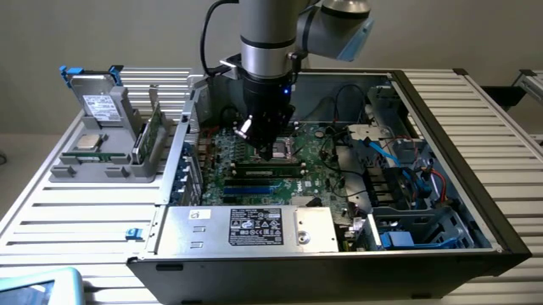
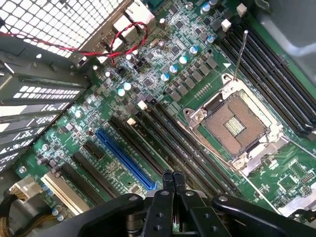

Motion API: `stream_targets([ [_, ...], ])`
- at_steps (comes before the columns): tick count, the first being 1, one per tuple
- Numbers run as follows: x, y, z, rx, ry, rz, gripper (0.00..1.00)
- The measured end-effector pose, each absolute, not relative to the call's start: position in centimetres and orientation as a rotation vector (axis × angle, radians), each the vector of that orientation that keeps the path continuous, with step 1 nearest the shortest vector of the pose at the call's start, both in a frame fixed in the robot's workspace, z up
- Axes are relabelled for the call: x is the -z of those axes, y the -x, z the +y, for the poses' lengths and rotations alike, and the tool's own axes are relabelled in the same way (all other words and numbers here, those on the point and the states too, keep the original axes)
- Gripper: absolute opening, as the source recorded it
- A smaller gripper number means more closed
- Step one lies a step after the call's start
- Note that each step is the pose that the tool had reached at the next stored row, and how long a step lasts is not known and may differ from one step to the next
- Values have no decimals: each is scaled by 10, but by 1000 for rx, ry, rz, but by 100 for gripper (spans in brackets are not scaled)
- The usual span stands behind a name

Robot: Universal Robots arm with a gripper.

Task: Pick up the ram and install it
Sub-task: 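Press down the ram until it locks into place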

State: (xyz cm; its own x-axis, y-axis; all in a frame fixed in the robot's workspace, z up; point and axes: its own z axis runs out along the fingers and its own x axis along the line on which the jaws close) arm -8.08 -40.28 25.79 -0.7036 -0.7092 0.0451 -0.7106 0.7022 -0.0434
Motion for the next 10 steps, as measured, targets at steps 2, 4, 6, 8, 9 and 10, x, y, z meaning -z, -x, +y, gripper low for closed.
stream_targets([
  [2, -258, 81, -403, -89, -1158, -2892, 11],
  [4, -258, 81, -403, -88, -1114, -2908, 11],
  [6, -258, 81, -403, -88, -1071, -2923, 11],
  [8, -258, 81, -403, -87, -1029, -2937, 11],
  [9, -258, 81, -403, -87, -1006, -2945, 11],
  [10, -258, 81, -403, -86, -985, -2951, 11],
])
